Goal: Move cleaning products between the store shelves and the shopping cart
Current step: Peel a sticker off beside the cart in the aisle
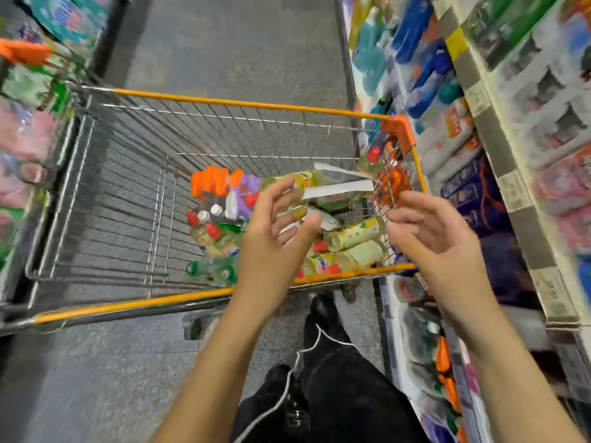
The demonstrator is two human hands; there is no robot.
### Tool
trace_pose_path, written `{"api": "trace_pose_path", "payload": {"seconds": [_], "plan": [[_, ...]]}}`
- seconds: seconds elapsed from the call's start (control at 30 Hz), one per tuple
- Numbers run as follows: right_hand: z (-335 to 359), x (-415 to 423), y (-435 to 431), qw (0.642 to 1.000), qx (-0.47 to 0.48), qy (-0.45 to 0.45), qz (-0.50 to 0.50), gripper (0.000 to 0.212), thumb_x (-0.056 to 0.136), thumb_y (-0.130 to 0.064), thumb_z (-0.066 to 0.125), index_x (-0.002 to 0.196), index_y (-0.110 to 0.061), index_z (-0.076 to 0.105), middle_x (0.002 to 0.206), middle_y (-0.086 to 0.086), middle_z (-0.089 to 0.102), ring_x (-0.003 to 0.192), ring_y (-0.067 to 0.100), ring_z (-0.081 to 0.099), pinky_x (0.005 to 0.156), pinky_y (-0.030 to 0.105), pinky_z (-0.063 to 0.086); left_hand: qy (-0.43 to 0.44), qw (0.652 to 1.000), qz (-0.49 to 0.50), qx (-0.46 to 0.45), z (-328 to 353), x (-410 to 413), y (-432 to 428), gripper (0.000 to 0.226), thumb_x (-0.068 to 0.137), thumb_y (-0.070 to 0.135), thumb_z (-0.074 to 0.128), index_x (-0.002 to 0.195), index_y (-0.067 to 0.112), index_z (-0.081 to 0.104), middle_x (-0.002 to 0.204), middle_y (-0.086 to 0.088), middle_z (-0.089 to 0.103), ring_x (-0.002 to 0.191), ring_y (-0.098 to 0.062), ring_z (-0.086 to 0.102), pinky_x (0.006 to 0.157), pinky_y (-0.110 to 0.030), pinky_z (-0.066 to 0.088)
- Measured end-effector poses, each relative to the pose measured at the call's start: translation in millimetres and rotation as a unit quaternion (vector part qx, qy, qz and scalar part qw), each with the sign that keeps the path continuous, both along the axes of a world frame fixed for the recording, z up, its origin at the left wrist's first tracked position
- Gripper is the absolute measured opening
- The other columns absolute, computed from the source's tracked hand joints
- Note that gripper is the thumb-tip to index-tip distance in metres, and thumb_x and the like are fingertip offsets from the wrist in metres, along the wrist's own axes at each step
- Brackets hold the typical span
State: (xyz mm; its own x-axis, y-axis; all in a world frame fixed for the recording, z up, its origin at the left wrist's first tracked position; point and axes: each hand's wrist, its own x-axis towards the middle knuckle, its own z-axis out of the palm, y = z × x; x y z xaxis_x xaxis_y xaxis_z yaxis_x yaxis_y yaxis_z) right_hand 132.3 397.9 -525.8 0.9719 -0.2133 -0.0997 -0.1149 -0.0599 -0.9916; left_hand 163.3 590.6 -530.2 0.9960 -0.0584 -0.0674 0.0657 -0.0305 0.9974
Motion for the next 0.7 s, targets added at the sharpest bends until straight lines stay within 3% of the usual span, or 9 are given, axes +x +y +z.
{"api": "trace_pose_path", "payload": {"seconds": [0.2, 0.3, 0.4, 0.47, 0.57, 0.63, 0.7], "plan": [[-59, 84, -13, 0.992, -0.001, 0.084, 0.089, 0.034, 0.078, -0.009, 0.077, 0.104, -0.023, 0.060, 0.095, 0.002, 0.063, 0.078, 0.001, 0.061, 0.074, 0.013, 0.048, 0.051, 0.997, 0.047, 0.035, -49, 54, -25, 0.044, 0.079, 0.024, 0.065, 0.121, 0.025, 0.051, 0.121, 0.006, 0.060, 0.101, 0.002, 0.060, 0.089, -0.016, 0.048], [-100, 114, -19, 0.976, -0.108, 0.131, 0.137, 0.019, 0.086, -0.003, 0.069, 0.098, -0.017, 0.063, 0.092, -0.002, 0.063, 0.076, 0.004, 0.059, 0.068, 0.008, 0.044, 0.082, 0.994, 0.045, 0.059, -72, 68, -28, 0.046, 0.077, 0.036, 0.069, 0.119, 0.028, 0.053, 0.118, 0.013, 0.060, 0.106, -0.004, 0.061, 0.093, -0.025, 0.050], [-158, 139, -31, 0.884, -0.316, 0.232, 0.257, 0.014, 0.090, -0.015, 0.065, 0.103, -0.014, 0.066, 0.100, 0.003, 0.063, 0.090, 0.019, 0.060, 0.074, 0.024, 0.046, 0.116, 0.988, 0.034, 0.095, -95, 75, -26, 0.046, 0.073, 0.045, 0.069, 0.115, 0.036, 0.054, 0.114, 0.019, 0.060, 0.107, -0.006, 0.061, 0.093, -0.030, 0.050], [-201, 148, -34, 0.796, -0.409, 0.297, 0.333, 0.025, 0.091, -0.013, 0.060, 0.116, -0.010, 0.063, 0.116, 0.009, 0.061, 0.109, 0.028, 0.058, 0.086, 0.034, 0.048, 0.133, 0.984, 0.025, 0.113, -109, 78, -23, 0.042, 0.075, 0.041, 0.068, 0.114, 0.039, 0.053, 0.112, 0.024, 0.059, 0.107, -0.004, 0.060, 0.091, -0.029, 0.050], [-248, 152, -36, 0.677, -0.525, 0.318, 0.406, 0.043, 0.092, -0.012, 0.054, 0.134, -0.013, 0.046, 0.136, 0.012, 0.045, 0.127, 0.034, 0.044, 0.095, 0.042, 0.043, 0.147, 0.981, -0.003, 0.125, -127, 86, -19, 0.040, 0.078, 0.040, 0.070, 0.111, 0.047, 0.049, 0.114, 0.026, 0.057, 0.110, -0.002, 0.057, 0.089, -0.023, 0.046], [-267, 156, -38, 0.628, -0.570, 0.309, 0.429, 0.050, 0.090, -0.009, 0.053, 0.137, -0.014, 0.038, 0.141, 0.011, 0.038, 0.132, 0.034, 0.035, 0.100, 0.045, 0.039, 0.157, 0.977, -0.027, 0.139, -139, 88, -17, 0.041, 0.084, 0.031, 0.072, 0.116, 0.042, 0.050, 0.117, 0.025, 0.055, 0.111, 0.000, 0.055, 0.087, -0.015, 0.042], [-286, 160, -42, 0.610, -0.596, 0.295, 0.431, 0.054, 0.088, -0.011, 0.058, 0.137, -0.013, 0.034, 0.145, 0.010, 0.034, 0.135, 0.032, 0.029, 0.106, 0.045, 0.035, 0.155, 0.976, -0.025, 0.149, -147, 89, -14, 0.041, 0.086, 0.023, 0.070, 0.120, 0.034, 0.051, 0.116, 0.025, 0.056, 0.109, 0.006, 0.054, 0.086, -0.007, 0.040]]}}
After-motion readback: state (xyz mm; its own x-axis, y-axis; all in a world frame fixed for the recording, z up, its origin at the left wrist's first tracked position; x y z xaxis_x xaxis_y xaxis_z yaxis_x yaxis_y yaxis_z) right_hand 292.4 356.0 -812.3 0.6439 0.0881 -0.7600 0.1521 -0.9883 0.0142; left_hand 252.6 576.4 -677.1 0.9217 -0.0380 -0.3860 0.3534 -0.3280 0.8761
